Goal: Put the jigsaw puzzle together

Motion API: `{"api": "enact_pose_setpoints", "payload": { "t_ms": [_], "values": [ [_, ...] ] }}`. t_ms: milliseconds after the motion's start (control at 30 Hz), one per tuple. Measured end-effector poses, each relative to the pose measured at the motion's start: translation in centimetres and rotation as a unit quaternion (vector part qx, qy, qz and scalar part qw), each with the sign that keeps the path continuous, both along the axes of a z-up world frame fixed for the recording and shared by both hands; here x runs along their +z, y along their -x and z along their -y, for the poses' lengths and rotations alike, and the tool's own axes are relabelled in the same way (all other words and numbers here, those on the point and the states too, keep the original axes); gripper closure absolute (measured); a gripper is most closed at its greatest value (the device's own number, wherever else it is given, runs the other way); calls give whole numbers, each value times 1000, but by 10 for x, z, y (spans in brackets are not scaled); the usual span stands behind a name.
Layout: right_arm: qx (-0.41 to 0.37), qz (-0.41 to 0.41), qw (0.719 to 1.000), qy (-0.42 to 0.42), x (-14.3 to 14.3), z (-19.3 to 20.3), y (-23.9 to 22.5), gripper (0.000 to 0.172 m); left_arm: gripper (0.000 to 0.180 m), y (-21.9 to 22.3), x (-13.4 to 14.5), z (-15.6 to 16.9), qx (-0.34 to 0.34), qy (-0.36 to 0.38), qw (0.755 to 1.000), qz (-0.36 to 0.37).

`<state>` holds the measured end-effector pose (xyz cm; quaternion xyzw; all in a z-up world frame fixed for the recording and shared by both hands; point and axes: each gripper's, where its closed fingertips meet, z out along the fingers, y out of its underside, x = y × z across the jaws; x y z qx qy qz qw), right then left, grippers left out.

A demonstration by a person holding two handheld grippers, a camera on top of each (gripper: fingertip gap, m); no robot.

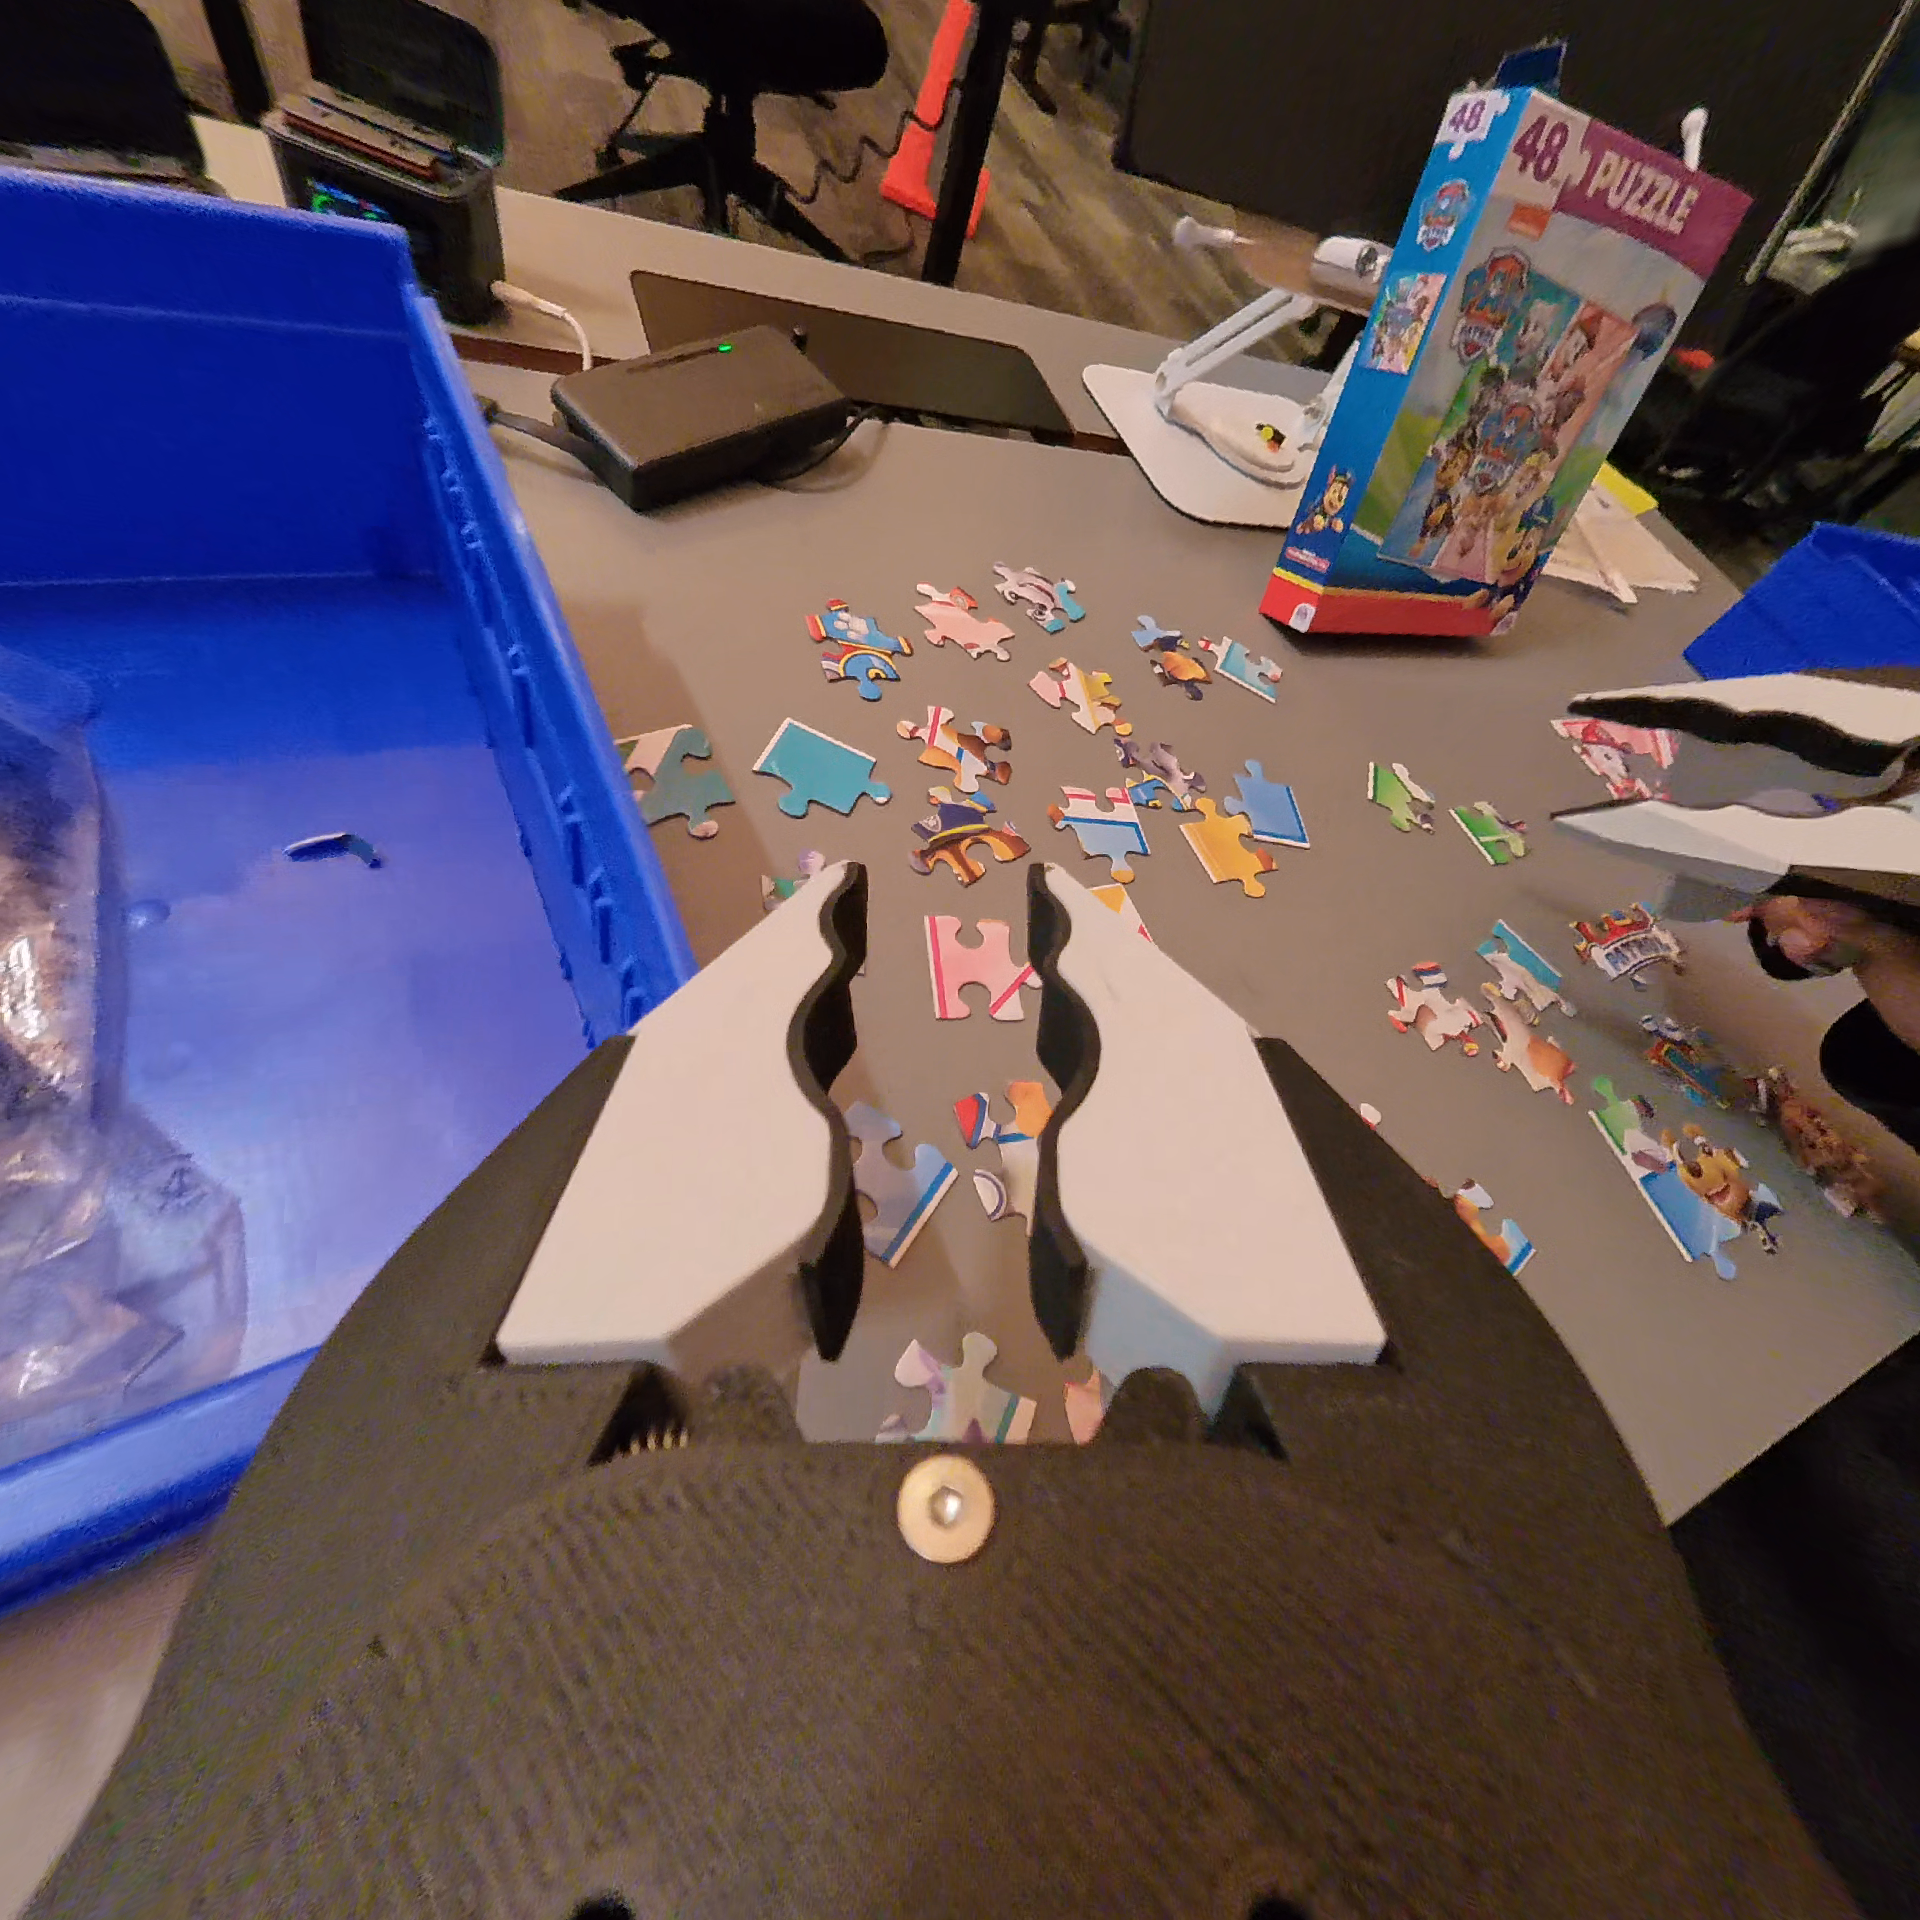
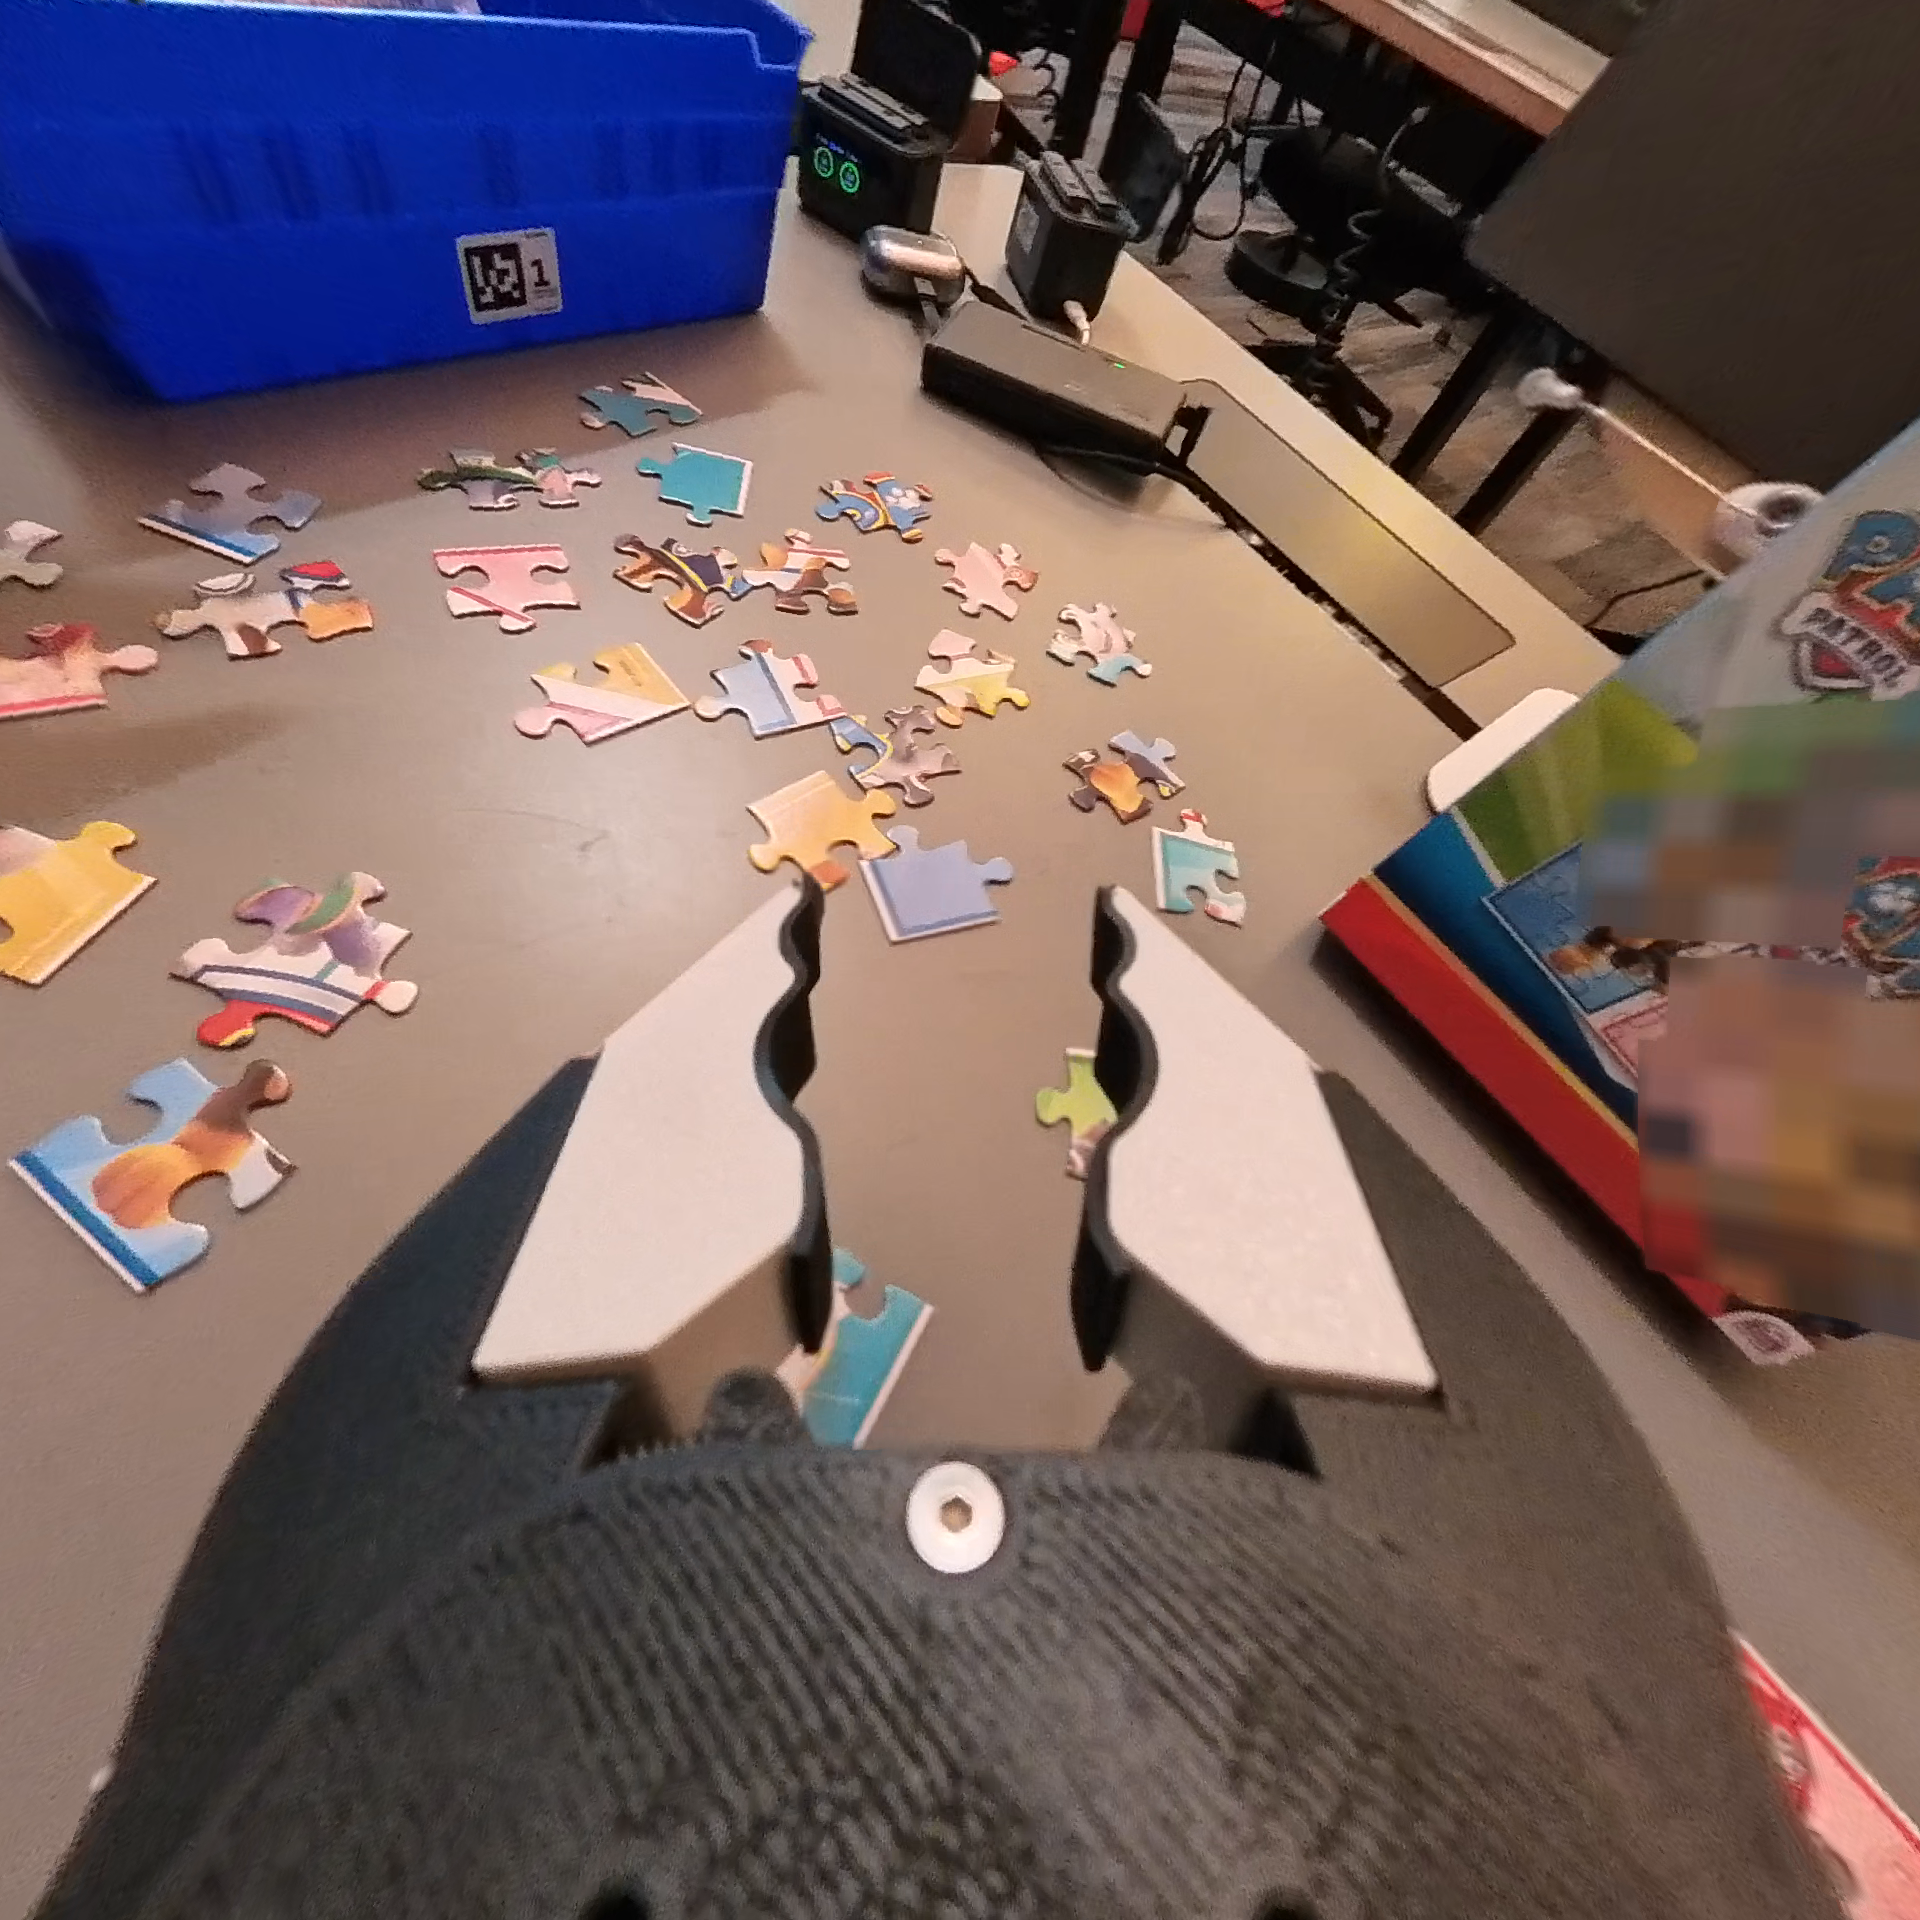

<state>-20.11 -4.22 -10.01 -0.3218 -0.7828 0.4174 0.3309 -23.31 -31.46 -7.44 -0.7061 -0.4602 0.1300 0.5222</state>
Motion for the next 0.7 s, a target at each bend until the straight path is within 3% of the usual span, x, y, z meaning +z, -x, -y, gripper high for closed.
{"api": "enact_pose_setpoints", "payload": {
  "t_ms": [133, 233, 367, 700],
  "values": [
    [-15, -18, 1000, -6, 7, -13, 4, 122, 154, 6, -2, -14, -4, 30, 1000, -9],
    [-24, -33, 999, -6, 14, -21, 6, 126, 164, 10, 15, -15, 14, 34, 998, -48],
    [-38, -44, 998, -1, 20, -32, 10, 127, 162, 8, 42, -23, 4, -42, 995, -85],
    [-48, -37, 998, 31, 21, -38, 14, 128, 151, 9, 63, 0, 34, -141, 984, -103]
  ]
}}
